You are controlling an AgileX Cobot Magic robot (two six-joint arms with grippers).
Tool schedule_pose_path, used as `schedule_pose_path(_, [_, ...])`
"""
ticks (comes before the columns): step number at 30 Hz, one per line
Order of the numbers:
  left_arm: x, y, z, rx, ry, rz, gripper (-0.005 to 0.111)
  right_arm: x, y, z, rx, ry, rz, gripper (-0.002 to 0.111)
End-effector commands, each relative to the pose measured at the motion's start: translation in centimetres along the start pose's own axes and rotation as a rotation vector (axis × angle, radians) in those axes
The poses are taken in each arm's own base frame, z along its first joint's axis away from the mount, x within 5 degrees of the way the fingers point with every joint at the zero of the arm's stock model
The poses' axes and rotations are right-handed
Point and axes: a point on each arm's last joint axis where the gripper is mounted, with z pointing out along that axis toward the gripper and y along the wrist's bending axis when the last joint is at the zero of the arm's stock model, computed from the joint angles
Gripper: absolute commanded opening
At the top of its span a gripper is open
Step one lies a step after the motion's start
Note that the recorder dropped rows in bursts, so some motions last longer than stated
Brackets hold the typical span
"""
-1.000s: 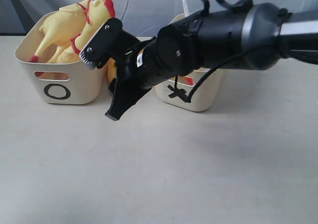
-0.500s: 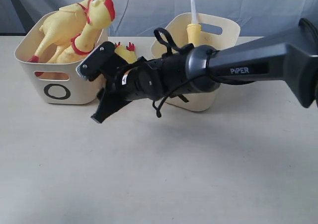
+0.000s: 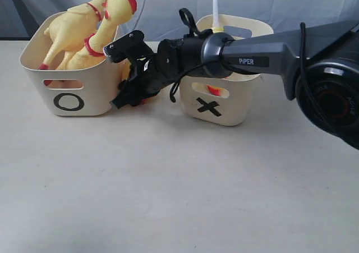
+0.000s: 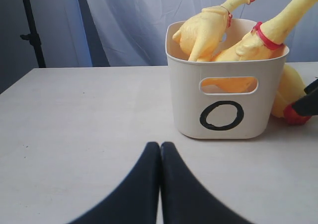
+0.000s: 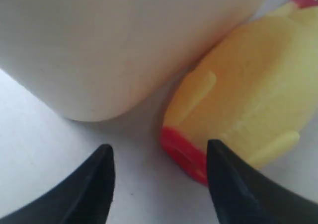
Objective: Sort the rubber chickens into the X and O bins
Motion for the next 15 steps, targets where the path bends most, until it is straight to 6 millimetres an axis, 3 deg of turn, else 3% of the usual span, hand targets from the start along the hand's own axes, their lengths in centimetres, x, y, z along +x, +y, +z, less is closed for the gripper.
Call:
schedule_pose_path(1, [-0.2,0.0,-0.1,0.003,-0.022,-0.005,0.000,-0.1,-1.7,-0.3,0.034,-0.006,0.029,0.053])
schedule_pose_path(8, [-0.2,0.0,-0.1,0.003,-0.022,-0.005,0.000,0.0,-2.1,-0.1,0.068,-0.016,-0.052,0.053])
schedule_pose_path(15, [-0.2,0.0,-0.1,0.003,-0.022,-0.005,0.000,1.5,-2.0,1.2,0.061,0.044,-0.082,0.053])
